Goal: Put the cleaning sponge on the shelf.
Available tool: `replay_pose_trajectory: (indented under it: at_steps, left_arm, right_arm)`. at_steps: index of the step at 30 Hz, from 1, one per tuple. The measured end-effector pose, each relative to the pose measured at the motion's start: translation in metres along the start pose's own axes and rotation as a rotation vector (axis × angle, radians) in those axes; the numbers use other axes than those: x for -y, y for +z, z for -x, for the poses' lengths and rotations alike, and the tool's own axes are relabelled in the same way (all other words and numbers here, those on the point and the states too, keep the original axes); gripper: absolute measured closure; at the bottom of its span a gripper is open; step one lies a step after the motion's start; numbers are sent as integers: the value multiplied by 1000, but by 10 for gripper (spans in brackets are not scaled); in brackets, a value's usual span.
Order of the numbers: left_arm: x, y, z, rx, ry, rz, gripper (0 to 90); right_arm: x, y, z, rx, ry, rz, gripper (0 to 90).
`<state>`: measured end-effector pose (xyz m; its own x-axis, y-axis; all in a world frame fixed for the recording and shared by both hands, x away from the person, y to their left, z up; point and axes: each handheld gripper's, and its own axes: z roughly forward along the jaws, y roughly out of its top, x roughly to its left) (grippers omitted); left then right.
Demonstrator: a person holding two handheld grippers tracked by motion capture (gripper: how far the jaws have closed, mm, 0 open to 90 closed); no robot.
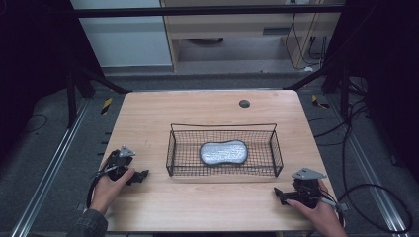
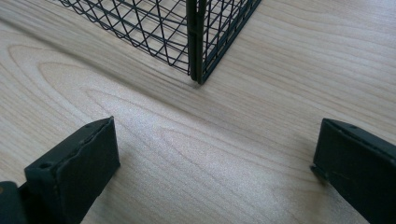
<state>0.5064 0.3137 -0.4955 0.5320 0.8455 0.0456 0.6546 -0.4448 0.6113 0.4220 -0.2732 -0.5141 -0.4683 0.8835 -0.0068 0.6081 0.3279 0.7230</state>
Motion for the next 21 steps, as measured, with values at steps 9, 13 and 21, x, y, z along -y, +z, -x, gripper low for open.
replay_pose_trajectory:
  at_steps: [9,13,21]
  left_arm:
    - [1,6,-5,-1,-36,51,28]
    - [1,9,-6,4,-28,71,1]
    - [6,12,-7,0,-39,131,0]
  right_arm:
    - [0,0,0,0,0,0,4]
    - [0,0,0,0,0,0,4]
    - [0,0,0,0,1,0,4]
